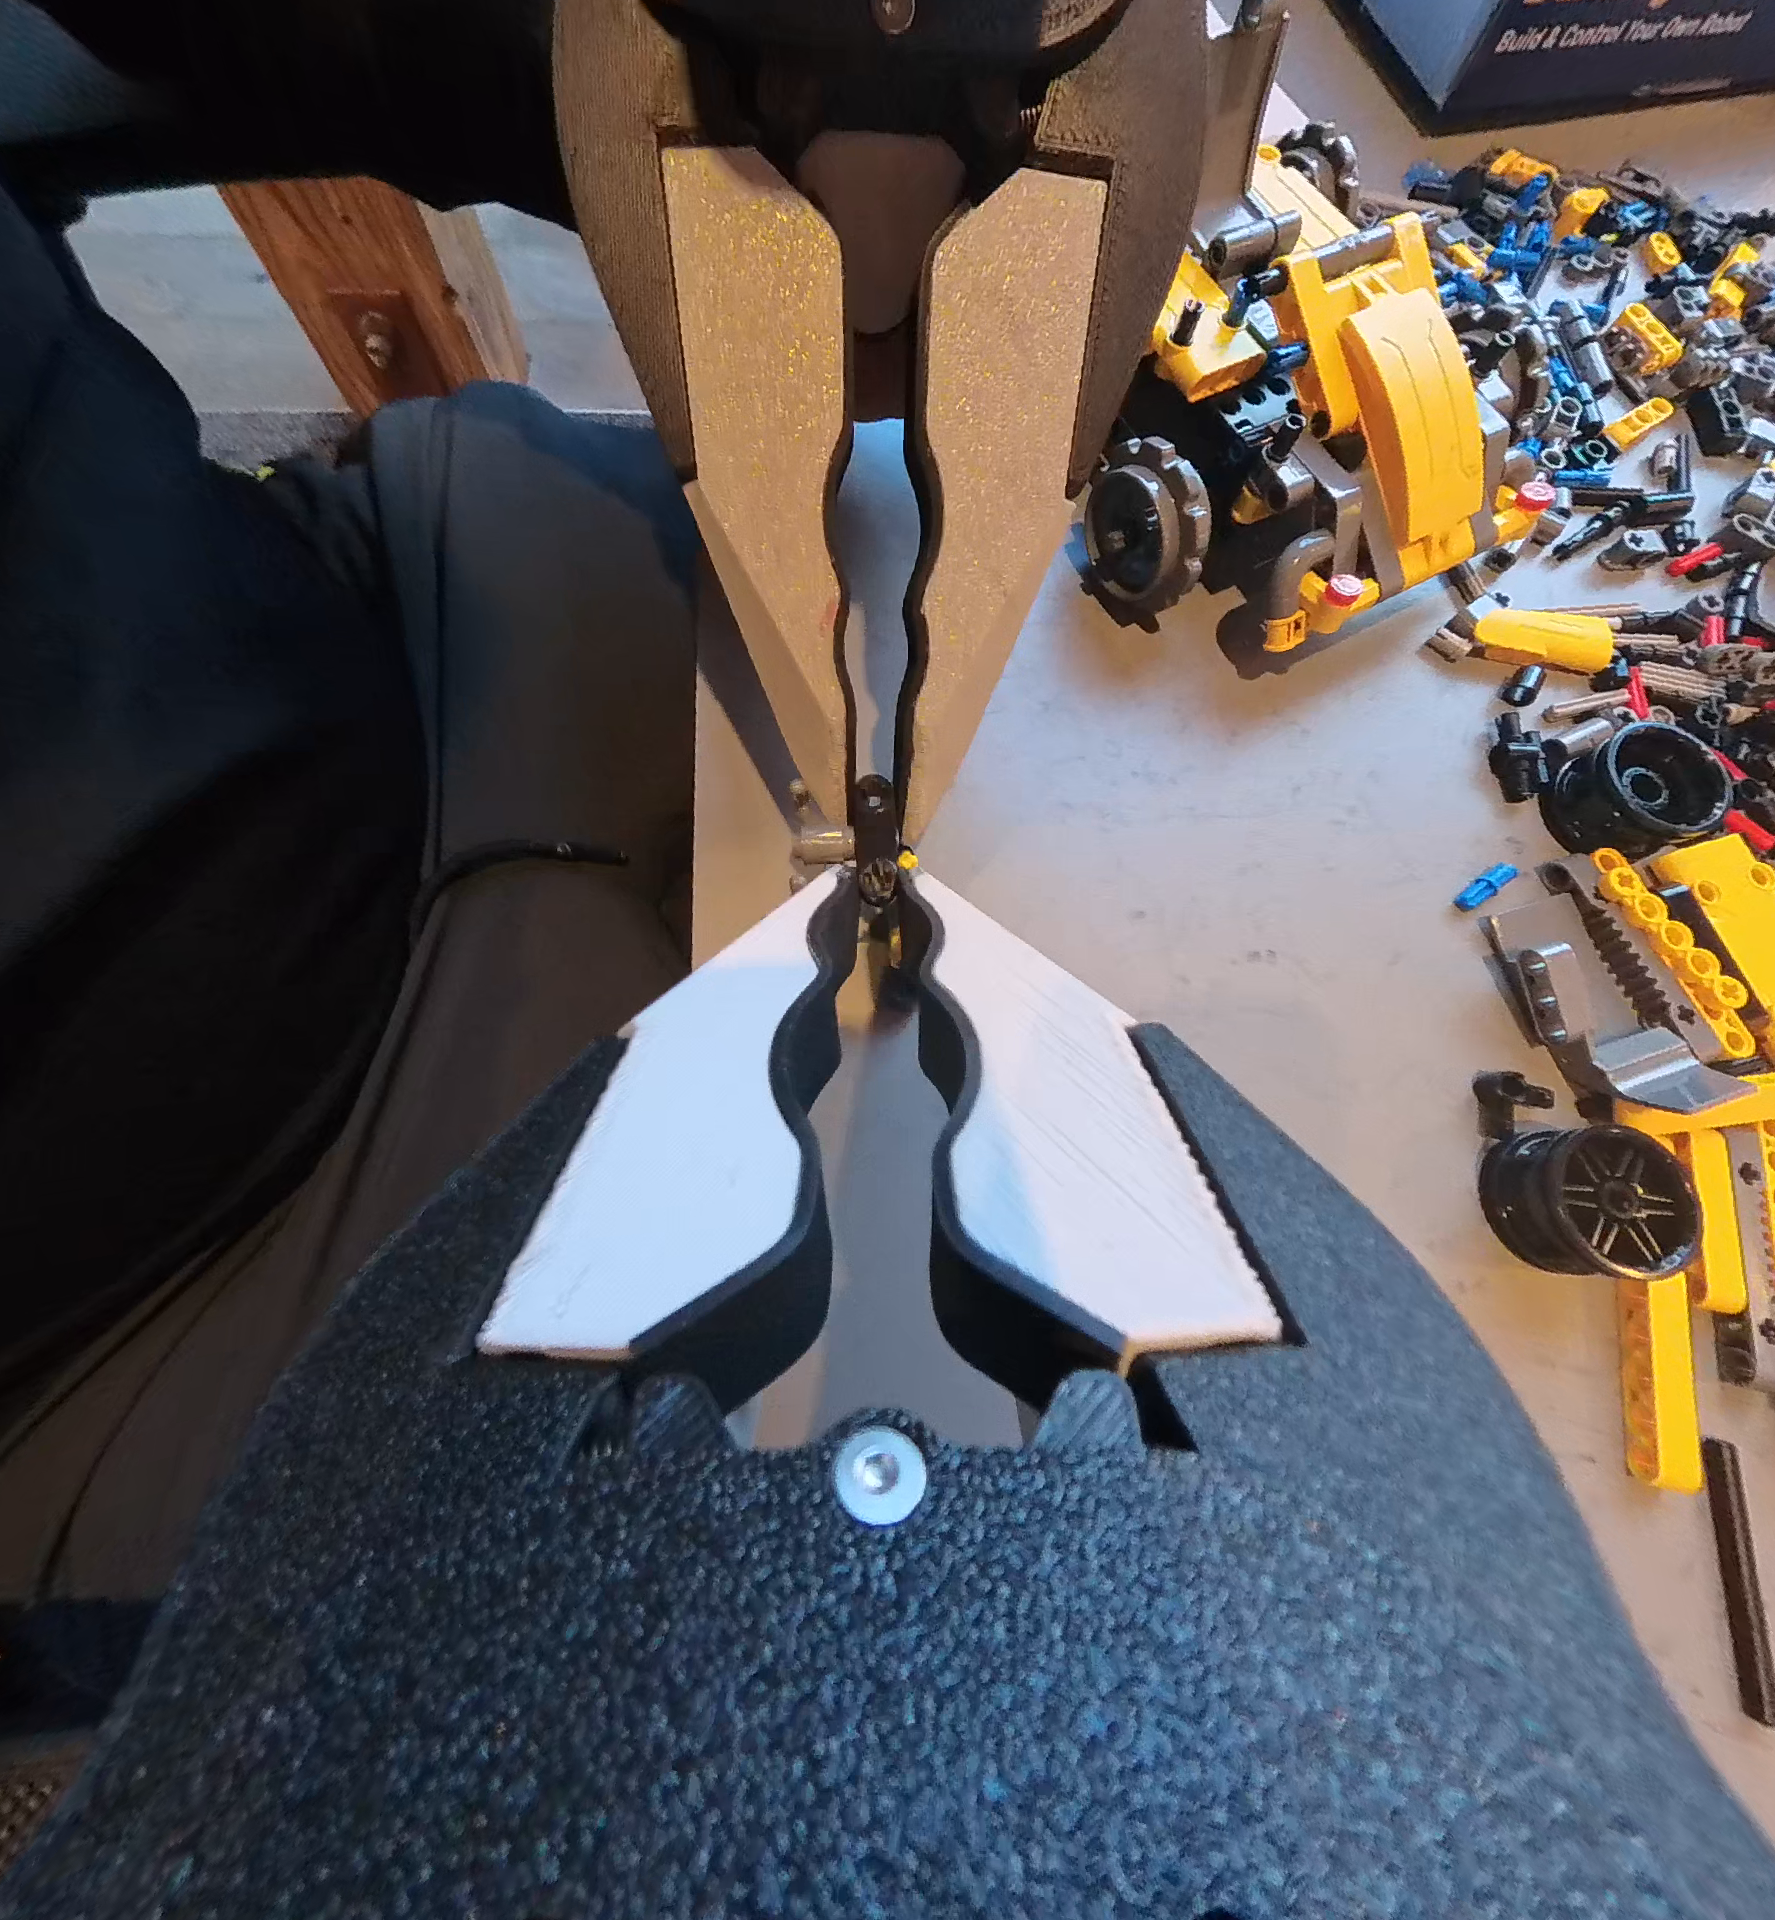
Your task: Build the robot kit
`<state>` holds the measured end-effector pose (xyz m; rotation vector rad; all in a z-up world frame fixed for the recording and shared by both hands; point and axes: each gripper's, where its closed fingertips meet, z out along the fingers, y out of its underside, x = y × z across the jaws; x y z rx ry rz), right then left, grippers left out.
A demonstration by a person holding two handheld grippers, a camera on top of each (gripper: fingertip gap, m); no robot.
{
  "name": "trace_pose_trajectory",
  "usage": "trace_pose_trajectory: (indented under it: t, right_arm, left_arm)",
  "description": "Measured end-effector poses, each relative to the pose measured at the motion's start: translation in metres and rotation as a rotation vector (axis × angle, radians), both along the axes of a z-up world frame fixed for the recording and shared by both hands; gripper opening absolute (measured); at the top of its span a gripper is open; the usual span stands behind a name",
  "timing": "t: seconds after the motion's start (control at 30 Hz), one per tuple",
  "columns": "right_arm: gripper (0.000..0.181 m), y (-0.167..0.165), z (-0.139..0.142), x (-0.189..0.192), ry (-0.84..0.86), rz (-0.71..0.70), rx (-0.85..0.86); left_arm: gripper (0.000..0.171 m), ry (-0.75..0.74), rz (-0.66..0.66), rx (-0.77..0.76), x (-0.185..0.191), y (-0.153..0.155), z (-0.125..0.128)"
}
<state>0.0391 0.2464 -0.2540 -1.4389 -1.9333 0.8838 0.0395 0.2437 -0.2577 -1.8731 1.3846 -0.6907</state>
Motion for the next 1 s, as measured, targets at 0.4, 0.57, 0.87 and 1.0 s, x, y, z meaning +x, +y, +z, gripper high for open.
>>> trace_pose_trajectory:
  t: [0.4, 0.57, 0.87, 1.0]
  right_arm:
    - [0.006, 0.001, 0.007, 0.002, 0.052, 0.012, -0.041]
    - [0.006, 0.001, 0.009, 0.000, 0.066, 0.022, -0.018]
    - [0.006, 0.005, -0.002, 0.000, 0.039, 0.018, -0.001]
    - [0.006, 0.005, -0.004, 0.000, 0.024, 0.017, 0.015]
  left_arm:
    - [0.014, -0.034, 0.009, 0.007, -0.010, 0.003, 0.016]
    - [0.011, -0.033, 0.013, 0.000, -0.013, 0.004, 0.016]
    - [0.011, 0.009, -0.017, 0.004, -0.008, 0.003, 0.002]
    - [0.010, 0.022, -0.025, 0.014, -0.004, 0.004, -0.001]
